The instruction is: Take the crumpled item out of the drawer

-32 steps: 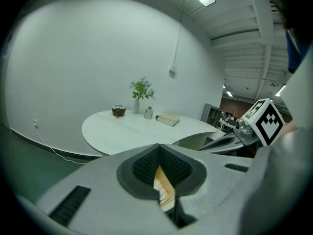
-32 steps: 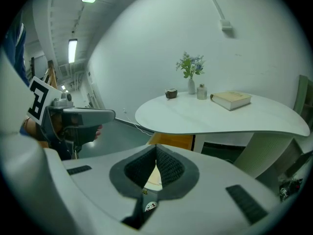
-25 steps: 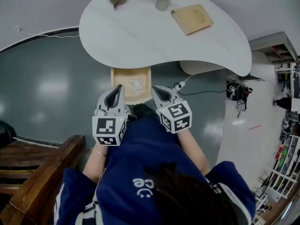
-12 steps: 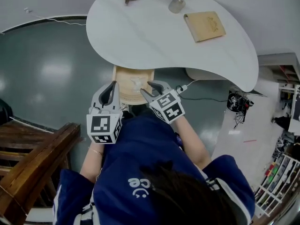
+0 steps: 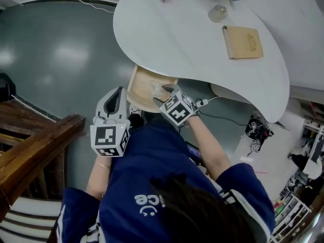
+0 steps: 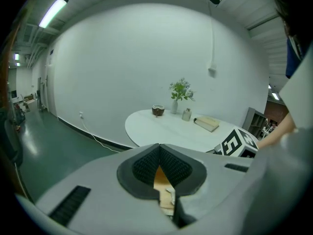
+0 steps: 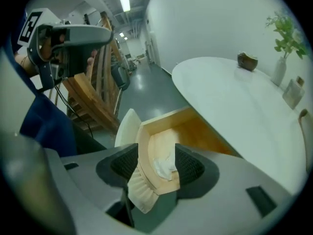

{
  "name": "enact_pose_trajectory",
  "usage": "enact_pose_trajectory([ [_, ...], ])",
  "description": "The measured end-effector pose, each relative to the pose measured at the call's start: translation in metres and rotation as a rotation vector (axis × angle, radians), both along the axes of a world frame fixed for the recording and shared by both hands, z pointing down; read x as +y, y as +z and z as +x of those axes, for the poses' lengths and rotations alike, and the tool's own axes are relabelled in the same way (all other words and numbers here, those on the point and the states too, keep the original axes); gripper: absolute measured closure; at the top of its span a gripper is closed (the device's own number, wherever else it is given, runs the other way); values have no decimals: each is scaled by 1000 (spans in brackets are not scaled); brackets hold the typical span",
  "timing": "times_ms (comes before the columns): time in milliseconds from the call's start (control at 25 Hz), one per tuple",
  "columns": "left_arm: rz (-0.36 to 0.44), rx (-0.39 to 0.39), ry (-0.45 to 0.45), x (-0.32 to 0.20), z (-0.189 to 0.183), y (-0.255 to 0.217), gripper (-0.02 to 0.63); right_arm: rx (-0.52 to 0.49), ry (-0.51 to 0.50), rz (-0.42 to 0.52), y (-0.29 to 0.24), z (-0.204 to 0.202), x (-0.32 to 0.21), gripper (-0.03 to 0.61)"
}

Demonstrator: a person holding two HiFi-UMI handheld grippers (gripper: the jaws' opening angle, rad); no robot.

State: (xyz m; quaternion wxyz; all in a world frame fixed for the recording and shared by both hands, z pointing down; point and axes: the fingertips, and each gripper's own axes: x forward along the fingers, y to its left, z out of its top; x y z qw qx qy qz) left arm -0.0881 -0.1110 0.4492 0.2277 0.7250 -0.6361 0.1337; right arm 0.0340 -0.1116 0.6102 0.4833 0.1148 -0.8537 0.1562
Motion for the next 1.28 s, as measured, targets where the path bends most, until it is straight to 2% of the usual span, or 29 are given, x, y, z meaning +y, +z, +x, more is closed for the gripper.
enact_pose_trajectory([
  [160, -13, -11, -77, 12, -13, 2, 609, 85, -137, -6, 25, 0, 4, 316],
  [680, -90, -23, -313, 57, -48, 18, 609, 280, -450, -16, 99, -13, 3, 236],
  [1040, -142, -31, -423, 84, -70, 26, 609, 395, -595, -30, 138, -15, 5, 201],
  [1280, -171, -29, -451, 92, -71, 32, 610, 476, -628, -39, 162, -8, 0, 178],
])
